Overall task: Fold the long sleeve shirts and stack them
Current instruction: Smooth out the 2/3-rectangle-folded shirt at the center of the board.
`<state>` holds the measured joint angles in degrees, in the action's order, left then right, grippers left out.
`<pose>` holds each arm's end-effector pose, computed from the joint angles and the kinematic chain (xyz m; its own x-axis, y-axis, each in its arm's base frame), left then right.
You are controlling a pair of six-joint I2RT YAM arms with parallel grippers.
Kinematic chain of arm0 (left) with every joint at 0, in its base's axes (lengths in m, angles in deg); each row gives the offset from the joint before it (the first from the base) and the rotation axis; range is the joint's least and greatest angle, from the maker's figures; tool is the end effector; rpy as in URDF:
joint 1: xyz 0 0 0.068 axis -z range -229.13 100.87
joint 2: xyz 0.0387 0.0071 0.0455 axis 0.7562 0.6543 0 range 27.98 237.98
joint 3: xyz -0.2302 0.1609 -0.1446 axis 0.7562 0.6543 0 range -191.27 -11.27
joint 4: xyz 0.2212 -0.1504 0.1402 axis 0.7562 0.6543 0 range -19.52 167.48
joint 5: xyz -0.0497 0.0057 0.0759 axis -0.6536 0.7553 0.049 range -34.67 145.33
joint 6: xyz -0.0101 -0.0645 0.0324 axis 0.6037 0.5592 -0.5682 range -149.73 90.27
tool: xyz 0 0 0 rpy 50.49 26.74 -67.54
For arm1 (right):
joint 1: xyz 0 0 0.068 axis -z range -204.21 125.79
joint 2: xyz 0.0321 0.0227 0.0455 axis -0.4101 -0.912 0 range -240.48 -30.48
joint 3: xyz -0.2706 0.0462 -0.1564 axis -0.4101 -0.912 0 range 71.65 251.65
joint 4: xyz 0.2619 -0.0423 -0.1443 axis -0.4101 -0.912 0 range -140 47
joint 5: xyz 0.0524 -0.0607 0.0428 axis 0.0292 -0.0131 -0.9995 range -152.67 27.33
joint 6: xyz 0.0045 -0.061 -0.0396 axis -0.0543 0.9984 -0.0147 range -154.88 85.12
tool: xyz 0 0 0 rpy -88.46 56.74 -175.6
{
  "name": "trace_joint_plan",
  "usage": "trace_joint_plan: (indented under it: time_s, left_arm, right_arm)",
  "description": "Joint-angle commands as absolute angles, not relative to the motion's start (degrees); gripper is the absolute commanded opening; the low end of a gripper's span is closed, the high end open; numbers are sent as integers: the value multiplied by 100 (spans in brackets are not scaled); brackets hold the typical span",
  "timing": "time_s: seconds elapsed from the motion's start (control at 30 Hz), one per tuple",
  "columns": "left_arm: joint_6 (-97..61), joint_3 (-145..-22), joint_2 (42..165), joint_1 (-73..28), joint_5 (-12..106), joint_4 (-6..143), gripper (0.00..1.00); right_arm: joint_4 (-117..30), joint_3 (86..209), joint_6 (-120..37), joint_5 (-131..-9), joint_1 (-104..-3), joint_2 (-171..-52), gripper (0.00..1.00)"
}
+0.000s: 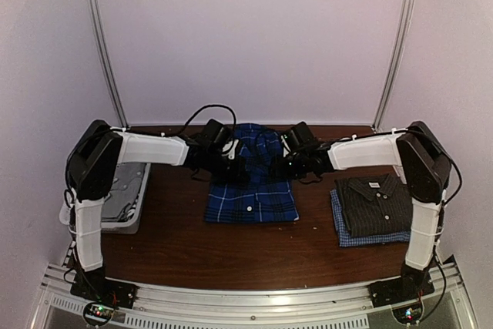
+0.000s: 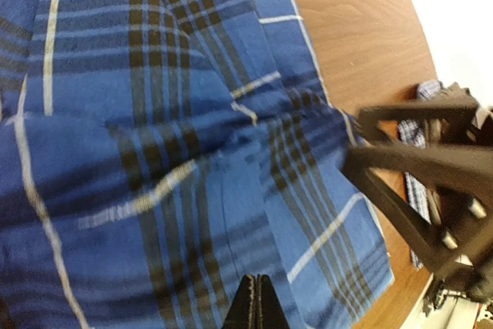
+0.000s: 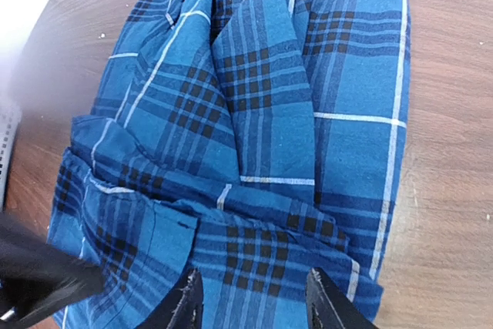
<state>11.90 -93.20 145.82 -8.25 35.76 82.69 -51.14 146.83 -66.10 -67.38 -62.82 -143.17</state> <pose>0.3798 -0.3555 0.1682 -0.9427 -0.0117 -0.3333 0.2134 0.7468 -0.6298 0.3858 0.3145 0.1742 -0.8234 0.0036 -0.5674 -0.2806 0.8666 0.4126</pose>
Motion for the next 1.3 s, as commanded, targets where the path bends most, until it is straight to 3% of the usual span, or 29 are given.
trace_joint_plan:
  time_s: [0.0, 0.27, 0.5, 0.87, 1.17, 1.27]
  left_arm:
    - [1072, -10047, 15232, -985, 3914, 8458, 0]
    - [1005, -11303, 16374, -1344, 3942, 8879, 0]
    - [1010, -11412, 16441, -1349, 3997, 8923, 0]
    - [879, -11626, 16480, -1371, 4033, 9093, 0]
    - [686, -11939, 16324, -1371, 4044, 9364, 0]
    - [654, -11954, 15997, -1412, 4158, 9441, 7]
  right_arm:
    - [-5086, 14444, -6574, -6730, -6296, -13918, 46]
    - [-4973, 14167, -6576, -6688, -6911, -13550, 46]
    - [-5125, 14467, -6470, -6356, -7560, -14001, 46]
    - [-5452, 14461, -6902, -6133, -7639, -14763, 44]
    - [-5333, 14194, -6956, -6257, -7514, -13657, 57]
    - [-5231, 13881, -7024, -6328, -7344, -13292, 59]
